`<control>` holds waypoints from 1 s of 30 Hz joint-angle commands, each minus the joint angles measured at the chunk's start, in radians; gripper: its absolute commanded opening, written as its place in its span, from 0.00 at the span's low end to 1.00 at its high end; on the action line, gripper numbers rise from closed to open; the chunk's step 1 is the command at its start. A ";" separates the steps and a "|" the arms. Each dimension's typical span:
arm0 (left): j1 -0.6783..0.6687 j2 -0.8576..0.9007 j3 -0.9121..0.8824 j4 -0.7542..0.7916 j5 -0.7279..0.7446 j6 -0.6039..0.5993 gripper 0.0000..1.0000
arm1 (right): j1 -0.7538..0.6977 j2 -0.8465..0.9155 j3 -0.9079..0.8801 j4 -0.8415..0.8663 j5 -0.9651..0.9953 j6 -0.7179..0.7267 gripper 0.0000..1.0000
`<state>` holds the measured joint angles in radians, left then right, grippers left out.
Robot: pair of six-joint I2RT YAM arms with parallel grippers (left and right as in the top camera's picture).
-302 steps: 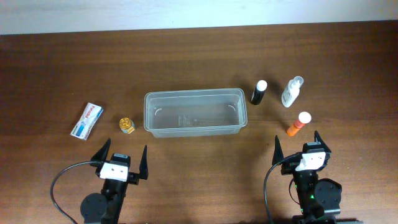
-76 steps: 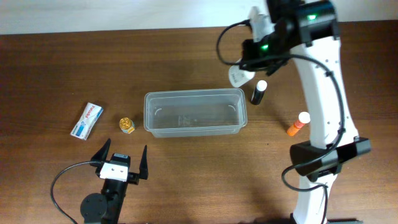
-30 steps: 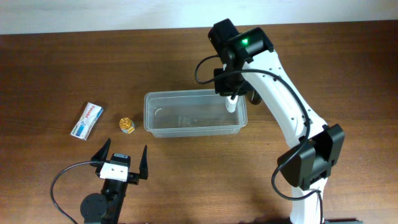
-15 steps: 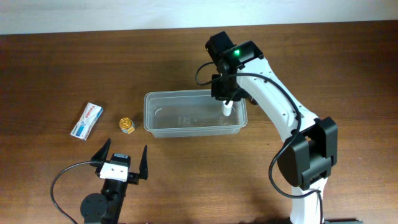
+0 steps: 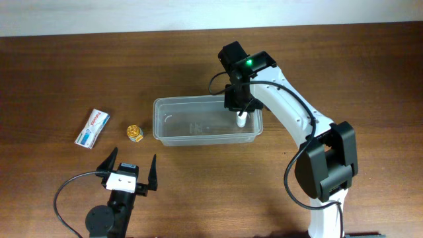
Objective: Pack container
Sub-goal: 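Lower the spray bottle into the container's right end and release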
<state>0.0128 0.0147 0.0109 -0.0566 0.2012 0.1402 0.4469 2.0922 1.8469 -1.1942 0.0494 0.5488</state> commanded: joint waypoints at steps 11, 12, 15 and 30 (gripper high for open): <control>0.004 -0.010 -0.003 -0.006 -0.007 0.015 0.99 | 0.003 -0.025 -0.007 0.003 0.042 0.006 0.29; 0.004 -0.010 -0.003 -0.006 -0.007 0.015 0.99 | 0.003 -0.025 -0.007 0.002 0.042 0.006 0.29; 0.004 -0.010 -0.002 -0.006 -0.007 0.015 0.99 | 0.003 -0.025 -0.007 0.002 0.042 0.006 0.30; 0.004 -0.010 -0.003 -0.006 -0.007 0.015 0.99 | -0.014 -0.026 0.296 -0.219 0.034 -0.066 0.69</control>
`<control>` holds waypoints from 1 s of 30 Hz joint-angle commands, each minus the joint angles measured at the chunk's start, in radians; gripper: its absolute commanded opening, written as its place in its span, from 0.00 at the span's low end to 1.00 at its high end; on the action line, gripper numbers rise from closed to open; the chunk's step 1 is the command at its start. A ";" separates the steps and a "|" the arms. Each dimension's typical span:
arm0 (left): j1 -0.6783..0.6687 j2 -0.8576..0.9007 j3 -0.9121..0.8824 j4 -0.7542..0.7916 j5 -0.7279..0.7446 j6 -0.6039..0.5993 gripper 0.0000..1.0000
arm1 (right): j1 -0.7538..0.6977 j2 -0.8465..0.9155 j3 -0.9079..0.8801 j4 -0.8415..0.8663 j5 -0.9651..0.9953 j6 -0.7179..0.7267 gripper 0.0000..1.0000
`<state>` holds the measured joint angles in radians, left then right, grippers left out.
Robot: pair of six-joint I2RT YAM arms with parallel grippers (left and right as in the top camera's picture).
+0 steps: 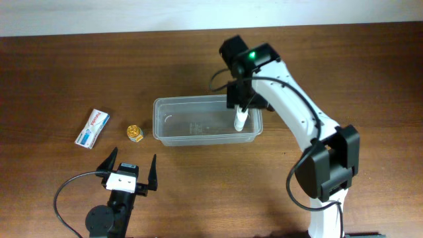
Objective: Pack container
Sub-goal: 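Lower the spray bottle into the container's right end and release, then move the right gripper to the dark brown bottle and grasp it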
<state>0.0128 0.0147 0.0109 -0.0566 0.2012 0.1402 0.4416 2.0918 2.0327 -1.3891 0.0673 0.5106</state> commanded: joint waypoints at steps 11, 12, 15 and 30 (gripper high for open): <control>0.004 -0.010 -0.003 -0.006 -0.007 0.015 0.99 | -0.130 -0.025 0.471 -0.258 0.016 -0.037 0.88; 0.004 -0.010 -0.003 -0.006 -0.007 0.015 0.99 | -0.150 -0.023 0.465 -0.265 0.016 -0.040 0.88; 0.004 -0.010 -0.003 -0.006 -0.007 0.015 0.99 | -0.203 -0.019 0.415 -0.260 0.012 -0.050 0.88; 0.004 -0.010 -0.003 -0.006 -0.007 0.015 0.99 | -0.266 -0.002 -0.057 0.089 -0.016 -0.084 0.88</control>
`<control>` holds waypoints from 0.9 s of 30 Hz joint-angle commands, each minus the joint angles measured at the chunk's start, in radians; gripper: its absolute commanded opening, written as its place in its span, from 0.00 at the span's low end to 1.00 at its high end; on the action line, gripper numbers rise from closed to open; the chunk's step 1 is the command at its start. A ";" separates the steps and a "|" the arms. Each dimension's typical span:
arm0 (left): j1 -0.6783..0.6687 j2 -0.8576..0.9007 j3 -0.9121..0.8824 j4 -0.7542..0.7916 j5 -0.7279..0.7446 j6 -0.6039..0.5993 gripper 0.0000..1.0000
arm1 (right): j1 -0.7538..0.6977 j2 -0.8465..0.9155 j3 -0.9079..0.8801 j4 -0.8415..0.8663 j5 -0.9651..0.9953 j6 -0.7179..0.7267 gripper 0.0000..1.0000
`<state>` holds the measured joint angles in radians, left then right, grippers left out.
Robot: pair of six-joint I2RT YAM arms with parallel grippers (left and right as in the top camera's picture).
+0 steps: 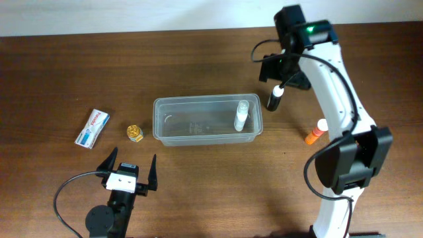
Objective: Pack container
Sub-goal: 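Move the right gripper to the dark brown bottle and grasp it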
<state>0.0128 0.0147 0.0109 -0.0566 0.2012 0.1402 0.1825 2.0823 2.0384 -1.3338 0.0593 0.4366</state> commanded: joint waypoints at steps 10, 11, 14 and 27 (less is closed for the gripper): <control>0.004 -0.010 -0.002 -0.006 -0.007 0.015 0.99 | -0.055 0.043 -0.133 0.112 -0.109 -0.011 0.89; 0.004 -0.010 -0.003 -0.006 -0.007 0.015 0.99 | -0.059 0.045 -0.132 0.110 -0.111 -0.011 0.89; 0.004 -0.010 -0.003 -0.006 -0.007 0.015 0.99 | -0.069 0.045 -0.121 0.097 -0.117 -0.019 0.91; 0.004 -0.010 -0.002 -0.006 -0.007 0.015 0.99 | -0.079 0.058 -0.108 0.090 -0.126 -0.063 0.89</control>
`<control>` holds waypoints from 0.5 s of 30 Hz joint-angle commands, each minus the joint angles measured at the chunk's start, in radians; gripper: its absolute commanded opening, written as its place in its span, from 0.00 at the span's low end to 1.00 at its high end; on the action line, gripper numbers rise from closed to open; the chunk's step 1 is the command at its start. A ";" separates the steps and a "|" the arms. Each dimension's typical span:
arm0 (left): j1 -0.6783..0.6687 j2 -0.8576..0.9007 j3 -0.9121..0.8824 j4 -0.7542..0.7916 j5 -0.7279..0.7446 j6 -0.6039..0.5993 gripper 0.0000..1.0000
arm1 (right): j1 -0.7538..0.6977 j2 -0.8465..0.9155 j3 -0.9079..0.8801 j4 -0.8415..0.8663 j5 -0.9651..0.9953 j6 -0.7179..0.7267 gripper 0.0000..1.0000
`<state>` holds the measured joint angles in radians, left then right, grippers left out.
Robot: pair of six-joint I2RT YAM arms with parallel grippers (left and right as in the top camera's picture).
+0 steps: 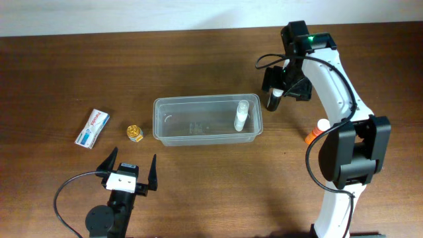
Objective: Pack container
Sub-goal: 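Move the right gripper to the dark brown bottle and grasp it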
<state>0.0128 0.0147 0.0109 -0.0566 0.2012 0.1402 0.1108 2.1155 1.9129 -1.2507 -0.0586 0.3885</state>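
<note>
A clear plastic container (pixel 198 123) lies mid-table, with a small white bottle (pixel 241 116) standing in its right end. Just right of the container stands a black bottle with a white cap (pixel 272 100). My right gripper (pixel 284 86) hangs over that bottle, its fingers spread on either side of the bottle top, and it looks open. An orange tube with a white cap (pixel 314 134) lies further right, partly behind the right arm. My left gripper (pixel 129 172) rests open near the front left, holding nothing.
A white and blue box (pixel 92 127) and a small gold-wrapped piece (pixel 135 133) lie left of the container. The right arm's base (pixel 340 172) stands at the front right, and the left arm's cable loops at the front left.
My right gripper has shifted slightly left and toward the black bottle, closing in on its top. The container, the white bottle and the left arm have not moved.
My right gripper was at the container's right end with the white bottle between its fingers, and stayed there a second later. Then the bottle stood alone in the container and the gripper was over the black bottle to the right, where it is now closer.
</note>
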 commanded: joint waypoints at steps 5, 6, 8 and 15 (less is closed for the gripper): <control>0.004 -0.010 -0.003 -0.006 -0.007 0.015 1.00 | -0.006 0.051 0.017 0.037 0.003 -0.015 0.85; 0.004 -0.010 -0.003 -0.006 -0.007 0.015 0.99 | -0.006 0.058 0.017 0.041 0.004 -0.015 0.84; 0.004 -0.010 -0.002 -0.006 -0.007 0.015 0.99 | -0.006 0.074 0.017 0.048 0.005 -0.014 0.83; 0.004 -0.010 -0.003 -0.006 -0.007 0.015 0.99 | -0.006 0.104 0.016 0.055 0.014 -0.014 0.75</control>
<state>0.0128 0.0147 0.0109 -0.0566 0.2012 0.1402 0.1108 2.2009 1.9129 -1.1988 -0.0574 0.3801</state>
